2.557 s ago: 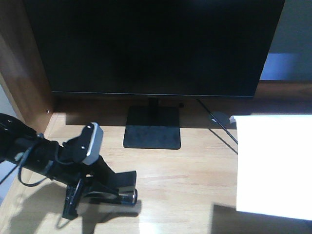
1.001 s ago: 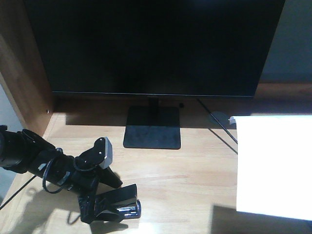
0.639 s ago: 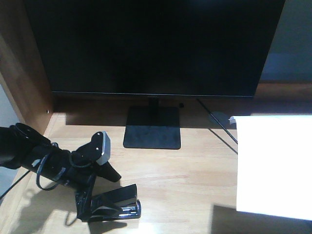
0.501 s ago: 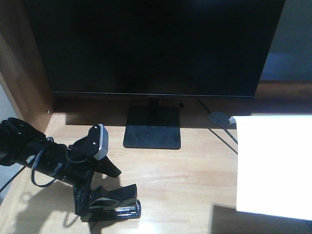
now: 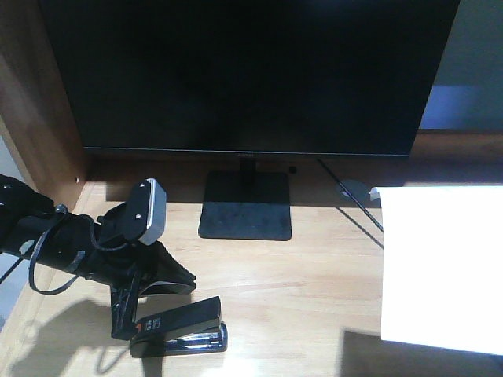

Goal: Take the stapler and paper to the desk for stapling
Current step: 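Set the stapler down on the desk beside the monitor stand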

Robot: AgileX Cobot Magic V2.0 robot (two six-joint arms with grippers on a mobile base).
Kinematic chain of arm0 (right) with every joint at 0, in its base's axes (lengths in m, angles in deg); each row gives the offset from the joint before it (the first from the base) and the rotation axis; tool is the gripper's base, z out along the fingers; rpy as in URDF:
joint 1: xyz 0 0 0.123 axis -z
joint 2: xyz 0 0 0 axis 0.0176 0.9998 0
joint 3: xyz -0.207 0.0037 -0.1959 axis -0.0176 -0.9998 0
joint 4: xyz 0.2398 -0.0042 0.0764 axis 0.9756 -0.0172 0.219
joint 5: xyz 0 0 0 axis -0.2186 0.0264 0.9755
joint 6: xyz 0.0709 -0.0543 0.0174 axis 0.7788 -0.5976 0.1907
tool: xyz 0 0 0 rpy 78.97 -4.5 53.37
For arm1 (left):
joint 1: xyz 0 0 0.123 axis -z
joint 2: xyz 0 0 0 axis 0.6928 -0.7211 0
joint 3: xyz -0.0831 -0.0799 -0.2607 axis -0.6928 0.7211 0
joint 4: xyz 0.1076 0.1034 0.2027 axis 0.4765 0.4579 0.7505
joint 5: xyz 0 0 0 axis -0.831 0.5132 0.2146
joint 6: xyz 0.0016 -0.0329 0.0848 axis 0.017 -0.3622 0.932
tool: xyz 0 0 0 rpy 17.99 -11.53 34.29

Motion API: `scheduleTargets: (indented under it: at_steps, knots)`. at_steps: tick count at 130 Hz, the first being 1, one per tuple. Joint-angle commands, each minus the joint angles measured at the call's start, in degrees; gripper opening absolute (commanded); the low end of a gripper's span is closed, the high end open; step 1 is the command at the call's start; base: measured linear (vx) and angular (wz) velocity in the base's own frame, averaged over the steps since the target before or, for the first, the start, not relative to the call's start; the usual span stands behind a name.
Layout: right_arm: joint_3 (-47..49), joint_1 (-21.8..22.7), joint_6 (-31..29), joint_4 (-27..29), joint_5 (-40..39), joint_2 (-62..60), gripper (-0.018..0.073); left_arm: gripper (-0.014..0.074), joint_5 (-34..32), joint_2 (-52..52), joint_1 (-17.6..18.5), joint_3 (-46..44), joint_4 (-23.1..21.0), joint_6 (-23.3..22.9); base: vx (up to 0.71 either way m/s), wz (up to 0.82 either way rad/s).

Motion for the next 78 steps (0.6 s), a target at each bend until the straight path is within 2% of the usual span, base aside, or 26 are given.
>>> scheduleTargets:
  at_steps: [1, 32, 78]
  knots:
    - [1.6, 0.4, -0.4, -0.3, -3.1, -0.2, -0.0007, -0.0008, 2.2, 2.3, 0.2, -1.2, -2.6, 0.0, 0.00, 0.00]
    - [1.6, 0.4, -0.4, -0.3, -3.1, -0.2, -0.0007, -0.0008, 2.1, 0.2, 0.3, -1.2, -2.6, 2.9, 0.00, 0.00]
    - [1.6, 0.4, -0.4, -0.3, -3.1, -0.2, -0.0007, -0.0008, -1.7, -4.6, 3.3, -1.2, -2.6, 3.0, 0.00, 0.00]
